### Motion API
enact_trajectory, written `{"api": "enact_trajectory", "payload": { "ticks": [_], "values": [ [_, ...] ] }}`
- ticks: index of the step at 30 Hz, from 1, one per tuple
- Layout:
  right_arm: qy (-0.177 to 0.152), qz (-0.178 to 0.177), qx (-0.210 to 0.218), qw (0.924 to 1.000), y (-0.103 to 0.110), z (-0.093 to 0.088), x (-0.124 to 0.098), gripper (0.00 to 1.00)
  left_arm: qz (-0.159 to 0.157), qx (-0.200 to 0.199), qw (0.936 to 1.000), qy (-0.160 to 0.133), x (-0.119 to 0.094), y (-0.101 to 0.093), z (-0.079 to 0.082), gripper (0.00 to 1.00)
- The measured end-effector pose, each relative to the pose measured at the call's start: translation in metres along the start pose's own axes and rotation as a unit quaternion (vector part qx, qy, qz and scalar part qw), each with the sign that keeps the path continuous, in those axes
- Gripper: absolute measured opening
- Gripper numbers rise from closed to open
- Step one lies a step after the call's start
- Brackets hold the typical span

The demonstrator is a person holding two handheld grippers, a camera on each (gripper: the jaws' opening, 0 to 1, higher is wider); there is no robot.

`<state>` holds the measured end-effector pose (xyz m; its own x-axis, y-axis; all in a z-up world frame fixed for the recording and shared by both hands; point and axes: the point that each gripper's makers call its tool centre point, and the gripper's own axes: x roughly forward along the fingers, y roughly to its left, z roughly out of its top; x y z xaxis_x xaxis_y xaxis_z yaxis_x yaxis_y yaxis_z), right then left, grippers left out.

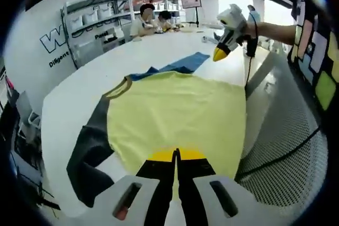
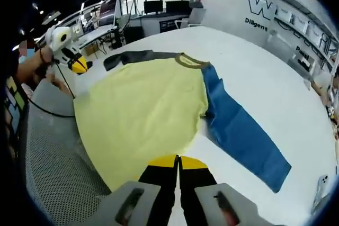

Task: Fold the garment on the visible template until the final outline fits inside the template.

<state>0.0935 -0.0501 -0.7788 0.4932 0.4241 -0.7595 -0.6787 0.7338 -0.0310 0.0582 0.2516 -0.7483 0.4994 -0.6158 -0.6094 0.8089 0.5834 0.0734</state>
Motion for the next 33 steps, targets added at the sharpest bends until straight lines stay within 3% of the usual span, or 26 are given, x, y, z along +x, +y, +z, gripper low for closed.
{"api": "enact_trajectory", "payload": {
  "ticks": [3, 6, 7, 8, 12, 18, 24, 29, 31, 33],
  "values": [
    [-0.032, -0.023, 0.007, 0.9992, -0.011, 0.009, -0.004, 0.00, 0.007, -0.028, 0.9992, -0.027, 0.001, -0.003, 0.012, 0.00],
    [-0.054, -0.048, 0.016, 0.9973, -0.024, 0.016, -0.007, 0.00, 0.052, -0.029, 0.9956, -0.072, 0.001, 0.004, 0.030, 0.00],
    [-0.059, -0.051, 0.019, 0.9967, -0.026, 0.017, -0.008, 0.00, 0.063, -0.064, 0.9915, -0.094, 0.002, 0.003, 0.038, 0.00],
    [-0.064, -0.054, 0.022, 0.9962, -0.028, 0.019, -0.009, 0.00, 0.068, -0.070, 0.9895, -0.106, 0.001, 0.003, 0.042, 0.00],
    [-0.083, -0.072, 0.033, 0.9934, -0.040, 0.024, -0.013, 0.00, 0.101, -0.064, 0.9837, -0.134, -0.002, 0.005, 0.056, 0.00],
    [-0.098, -0.100, 0.067, 0.9879, -0.061, 0.022, -0.016, 0.00, 0.123, -0.094, 0.9746, -0.161, -0.004, 0.004, 0.066, 0.00],
    [-0.109, -0.139, 0.088, 0.9803, -0.087, 0.014, -0.023, 0.00, 0.136, -0.107, 0.9694, -0.174, -0.003, -0.005, 0.071, 0.00],
    [-0.118, -0.161, 0.108, 0.9739, -0.107, 0.007, -0.028, 0.00, 0.137, -0.116, 0.9669, -0.182, 0.000, -0.008, 0.073, 0.00],
    [-0.126, -0.183, 0.126, 0.9669, -0.116, 0.006, -0.032, 0.00, 0.136, -0.115, 0.9680, -0.177, 0.001, -0.010, 0.072, 0.00],
    [-0.130, -0.198, 0.111, 0.9652, -0.125, 0.005, -0.037, 0.00, 0.137, -0.098, 0.9707, -0.171, 0.001, -0.013, 0.073, 0.00]
  ]
}}
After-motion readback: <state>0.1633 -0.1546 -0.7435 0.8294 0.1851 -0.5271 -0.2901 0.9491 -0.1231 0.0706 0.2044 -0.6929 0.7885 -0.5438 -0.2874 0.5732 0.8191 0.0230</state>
